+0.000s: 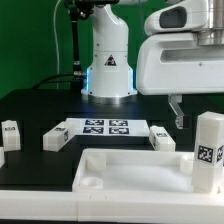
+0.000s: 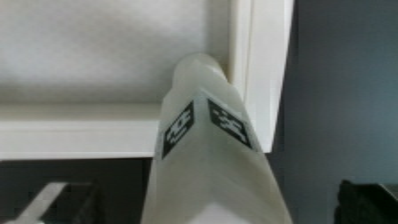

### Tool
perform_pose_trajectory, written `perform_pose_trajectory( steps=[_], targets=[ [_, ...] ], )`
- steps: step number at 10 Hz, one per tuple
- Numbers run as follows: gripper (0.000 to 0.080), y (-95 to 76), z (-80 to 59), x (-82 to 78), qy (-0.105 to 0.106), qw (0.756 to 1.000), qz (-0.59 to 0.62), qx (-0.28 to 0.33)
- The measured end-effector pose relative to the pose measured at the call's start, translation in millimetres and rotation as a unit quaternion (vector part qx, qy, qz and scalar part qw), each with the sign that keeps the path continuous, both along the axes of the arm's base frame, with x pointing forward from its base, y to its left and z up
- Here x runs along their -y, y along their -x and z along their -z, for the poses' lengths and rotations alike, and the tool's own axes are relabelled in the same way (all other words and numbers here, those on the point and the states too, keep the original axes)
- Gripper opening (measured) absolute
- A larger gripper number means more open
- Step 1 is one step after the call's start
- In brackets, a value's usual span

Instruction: Assemble desk

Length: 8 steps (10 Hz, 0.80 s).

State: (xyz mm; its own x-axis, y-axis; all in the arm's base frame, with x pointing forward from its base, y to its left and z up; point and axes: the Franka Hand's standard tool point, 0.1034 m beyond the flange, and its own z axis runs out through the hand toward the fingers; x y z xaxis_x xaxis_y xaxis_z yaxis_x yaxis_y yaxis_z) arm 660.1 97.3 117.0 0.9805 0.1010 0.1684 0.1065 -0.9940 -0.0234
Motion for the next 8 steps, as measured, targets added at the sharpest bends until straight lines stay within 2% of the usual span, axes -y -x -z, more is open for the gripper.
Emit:
perform_pose_trajectory(
  steps=[3, 7, 8],
  targets=[
    [0.0649, -3.1, -1.4, -0.9, 0.031, 0.992, -0.12, 0.008],
    [0.0649, -3.8, -1.8, 0.4, 0.05, 0.972, -0.23, 0.011],
    [0.0529, -3.8, -1.8, 0.5, 0.052, 0.97, -0.238, 0.012]
  ],
)
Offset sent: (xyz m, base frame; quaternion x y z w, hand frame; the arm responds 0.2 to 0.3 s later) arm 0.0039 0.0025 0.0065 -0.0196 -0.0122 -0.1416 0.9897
